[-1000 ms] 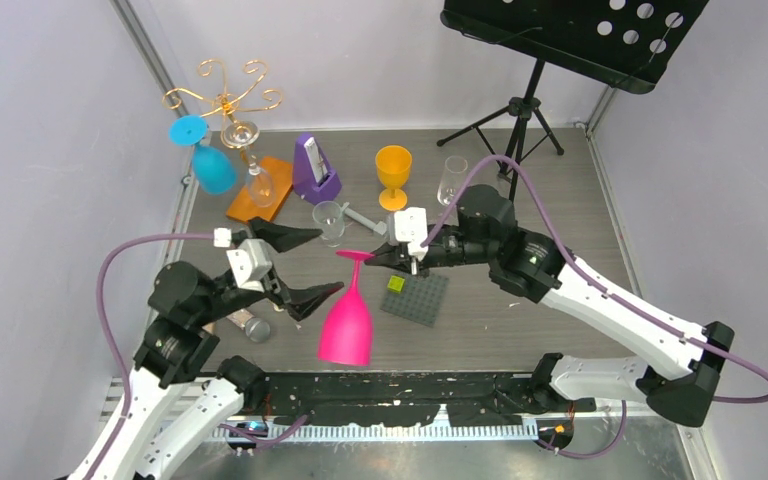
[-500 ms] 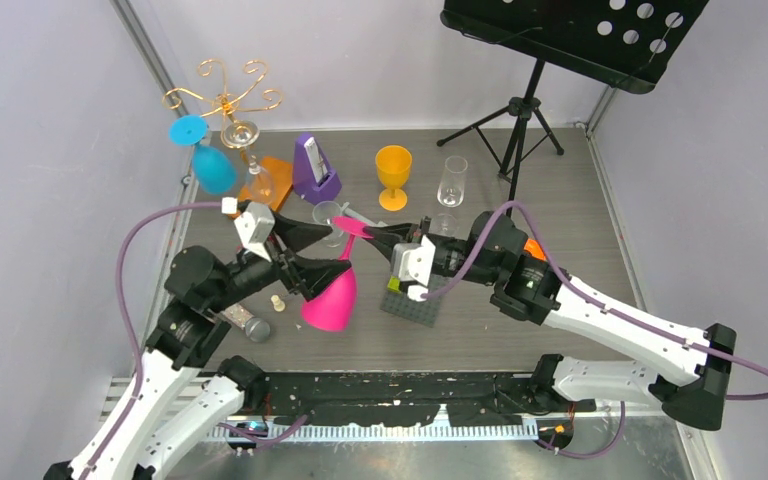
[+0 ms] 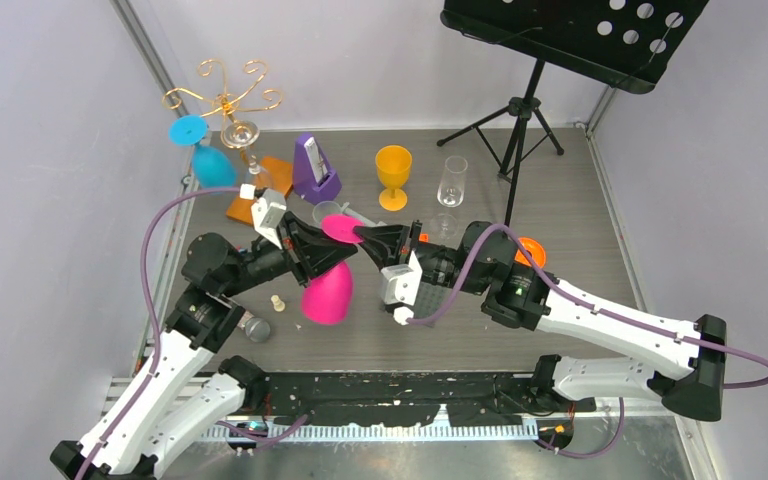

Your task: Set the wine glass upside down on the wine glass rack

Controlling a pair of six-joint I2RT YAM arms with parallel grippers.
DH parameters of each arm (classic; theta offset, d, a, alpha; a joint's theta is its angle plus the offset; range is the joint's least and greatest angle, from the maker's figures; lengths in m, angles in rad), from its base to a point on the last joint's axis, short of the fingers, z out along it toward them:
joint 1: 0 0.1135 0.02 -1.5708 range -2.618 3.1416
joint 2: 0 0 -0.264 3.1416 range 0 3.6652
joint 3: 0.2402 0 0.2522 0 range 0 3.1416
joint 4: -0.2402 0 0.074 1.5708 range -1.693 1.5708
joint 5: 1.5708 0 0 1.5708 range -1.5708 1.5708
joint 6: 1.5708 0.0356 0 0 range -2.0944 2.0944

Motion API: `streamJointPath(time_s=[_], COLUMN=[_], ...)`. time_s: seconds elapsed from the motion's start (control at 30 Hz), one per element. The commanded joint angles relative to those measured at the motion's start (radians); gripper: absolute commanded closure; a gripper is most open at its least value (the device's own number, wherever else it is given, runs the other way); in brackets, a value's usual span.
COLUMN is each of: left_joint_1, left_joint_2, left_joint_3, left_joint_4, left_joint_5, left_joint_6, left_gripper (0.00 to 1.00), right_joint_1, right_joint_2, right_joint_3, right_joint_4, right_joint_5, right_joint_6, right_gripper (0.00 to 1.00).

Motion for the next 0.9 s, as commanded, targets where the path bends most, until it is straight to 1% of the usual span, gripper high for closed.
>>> streamJointPath(time_s=[0.0,0.2,0.3,0.33,0.4,0.43,0.47,0.53,0.63,0.67,0.77,0.83,0.87], left_joint_1=[-0.011,-0.011,-0.008,-0.009,-0.009,-0.009,-0.009,-0.01,-0.01,-0.011,-0.01,-0.009,-0.008], left_joint_2=[-0.017,-0.013,-0.013,-0.009,-0.001,0.003,0.009,0.019,0.032,0.035,0.04,0.044,0.046], left_joint_3=[-0.014,-0.015,-0.014,-0.012,-0.005,-0.001,0.003,0.013,0.026,0.027,0.028,0.03,0.03], left_joint_4=[0.063,0.054,0.031,0.025,0.012,0.009,0.004,-0.01,-0.031,-0.035,-0.036,-0.037,-0.038], left_joint_5=[0.059,0.073,0.057,0.056,0.058,0.059,0.06,0.065,0.071,0.071,0.072,0.073,0.073], left_joint_6=[0.0,0.023,0.029,0.029,0.027,0.025,0.025,0.026,0.033,0.035,0.035,0.036,0.035], left_gripper=[1.0,1.0,1.0,0.98,0.77,0.71,0.68,0.67,0.69,0.71,0.87,0.99,1.0], right_joint_1=[-0.005,-0.004,-0.004,-0.004,-0.004,-0.004,-0.004,-0.004,-0.003,-0.003,-0.003,-0.002,-0.002], right_joint_2=[-0.021,-0.02,-0.014,-0.014,-0.016,-0.019,-0.02,-0.026,-0.035,-0.036,-0.043,-0.045,-0.046], right_joint_3=[0.017,0.015,0.008,0.007,0.005,0.003,0.002,-0.001,-0.006,-0.007,-0.012,-0.016,-0.019], right_joint_4=[0.121,0.147,0.219,0.233,0.254,0.26,0.261,0.263,0.263,0.262,0.256,0.254,0.254], right_joint_5=[0.073,0.15,0.264,0.295,0.312,0.312,0.306,0.295,0.285,0.283,0.279,0.28,0.281], right_joint_6=[-0.014,0.022,0.052,0.065,0.079,0.082,0.088,0.096,0.099,0.098,0.089,0.086,0.086], right_gripper=[0.95,0.95,0.95,0.95,0.95,0.95,0.95,0.95,0.95,0.95,0.95,0.95,0.95])
